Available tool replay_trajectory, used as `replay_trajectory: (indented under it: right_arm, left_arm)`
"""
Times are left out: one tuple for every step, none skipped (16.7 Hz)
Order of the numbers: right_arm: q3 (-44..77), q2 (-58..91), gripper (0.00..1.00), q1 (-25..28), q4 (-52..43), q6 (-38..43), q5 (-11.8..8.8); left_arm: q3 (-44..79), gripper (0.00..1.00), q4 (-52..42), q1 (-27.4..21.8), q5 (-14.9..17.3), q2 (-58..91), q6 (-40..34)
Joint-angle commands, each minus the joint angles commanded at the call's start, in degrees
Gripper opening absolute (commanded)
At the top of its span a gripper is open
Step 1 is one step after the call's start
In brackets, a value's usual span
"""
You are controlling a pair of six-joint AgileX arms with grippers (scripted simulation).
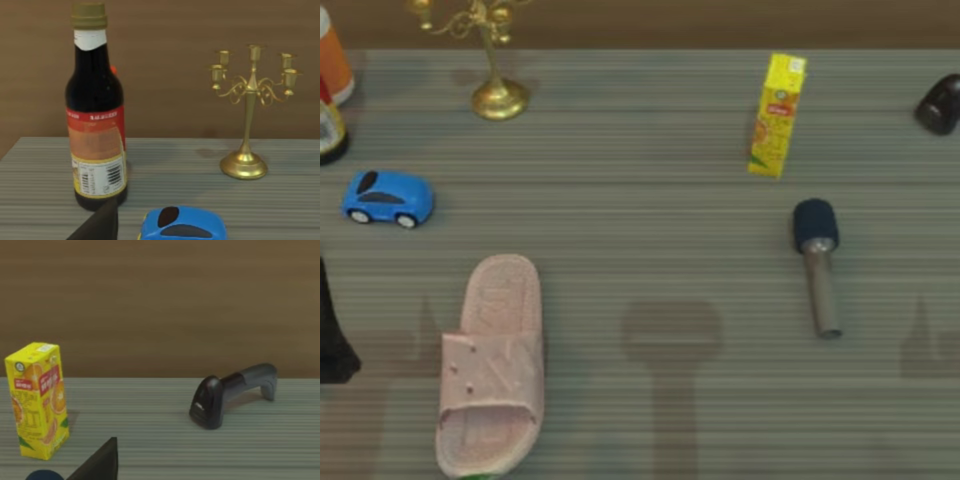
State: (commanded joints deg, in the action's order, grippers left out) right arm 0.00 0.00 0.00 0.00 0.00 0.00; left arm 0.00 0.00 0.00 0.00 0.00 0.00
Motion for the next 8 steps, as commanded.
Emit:
replay_trajectory:
  right_arm:
    - [0.0, 0.0, 1.0, 0.0, 0.0, 0.0, 0.0]
    - [0.0, 0.0, 1.0, 0.0, 0.0, 0.0, 0.0]
    - [0.6, 0.6, 1.0, 0.2, -0.4, 0.2, 0.0]
    - [1.7, 1.8, 1.0, 0.7, -1.1, 0.6, 0.1]
    - [3.4, 3.6, 1.0, 1.3, -2.2, 1.3, 0.2]
    - [5.7, 6.0, 1.0, 2.1, -3.7, 2.1, 0.4]
    - [8.3, 9.0, 1.0, 3.0, -5.5, 3.1, 0.6]
    - [11.3, 12.6, 1.0, 4.0, -7.5, 4.2, 0.9]
  left_arm:
    - [0.0, 1.0, 0.0, 0.0, 0.0, 0.0, 0.0]
    - [0.0, 1.0, 0.0, 0.0, 0.0, 0.0, 0.0]
    - [0.0, 1.0, 0.0, 0.0, 0.0, 0.0, 0.0]
    - [0.0, 1.0, 0.0, 0.0, 0.0, 0.0, 0.0]
    - [0.0, 1.0, 0.0, 0.0, 0.0, 0.0, 0.0]
    - [0.0, 1.0, 0.0, 0.0, 0.0, 0.0, 0.0]
    - [0.0, 1.0, 0.0, 0.0, 0.0, 0.0, 0.0]
    - [0.0, 1.0, 0.0, 0.0, 0.0, 0.0, 0.0]
